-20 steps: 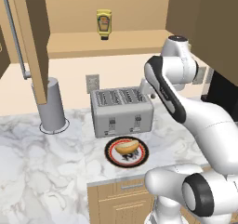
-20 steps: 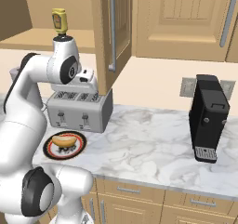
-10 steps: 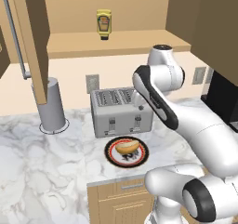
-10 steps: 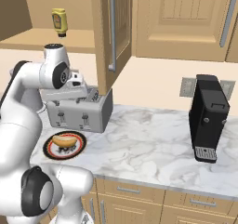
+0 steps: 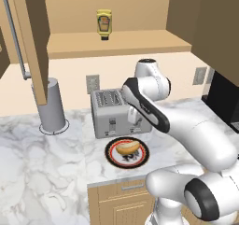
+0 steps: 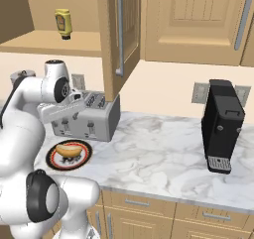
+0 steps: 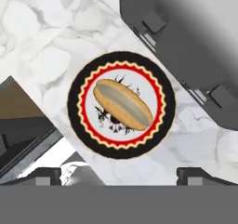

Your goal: Move the hot dog bun to the plate on the dining table and place the condiment next to that plate. Then navigate to the fridge and take the sausage and place it on the plate as well.

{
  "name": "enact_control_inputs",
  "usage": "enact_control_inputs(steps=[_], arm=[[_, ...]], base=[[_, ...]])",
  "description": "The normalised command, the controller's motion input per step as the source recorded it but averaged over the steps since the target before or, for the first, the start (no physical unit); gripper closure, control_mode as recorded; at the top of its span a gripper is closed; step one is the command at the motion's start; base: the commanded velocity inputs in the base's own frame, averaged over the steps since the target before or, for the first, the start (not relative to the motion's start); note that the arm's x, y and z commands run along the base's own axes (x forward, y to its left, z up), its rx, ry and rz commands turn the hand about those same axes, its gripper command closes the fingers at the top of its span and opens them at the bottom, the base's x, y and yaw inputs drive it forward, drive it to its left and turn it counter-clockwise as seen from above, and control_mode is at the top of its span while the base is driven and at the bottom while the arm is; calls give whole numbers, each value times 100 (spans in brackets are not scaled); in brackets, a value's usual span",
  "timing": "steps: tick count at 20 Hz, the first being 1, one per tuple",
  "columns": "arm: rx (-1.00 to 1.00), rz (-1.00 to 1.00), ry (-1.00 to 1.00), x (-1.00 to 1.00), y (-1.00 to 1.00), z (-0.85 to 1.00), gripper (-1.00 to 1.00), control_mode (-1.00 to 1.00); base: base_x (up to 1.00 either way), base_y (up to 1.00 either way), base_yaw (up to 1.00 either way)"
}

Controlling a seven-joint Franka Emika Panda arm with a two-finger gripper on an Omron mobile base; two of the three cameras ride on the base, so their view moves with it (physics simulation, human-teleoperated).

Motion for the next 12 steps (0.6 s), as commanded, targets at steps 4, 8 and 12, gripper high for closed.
enact_control_inputs(steps=[4, 8, 12], arm=[[0, 26, 2, -3, 11, -56, -100, -100], [0, 17, 2, -5, 0, -68, -100, -100], [0, 9, 0, -2, 0, -69, -100, -100]], base=[[0, 0, 0], [0, 0, 0], [0, 0, 0]])
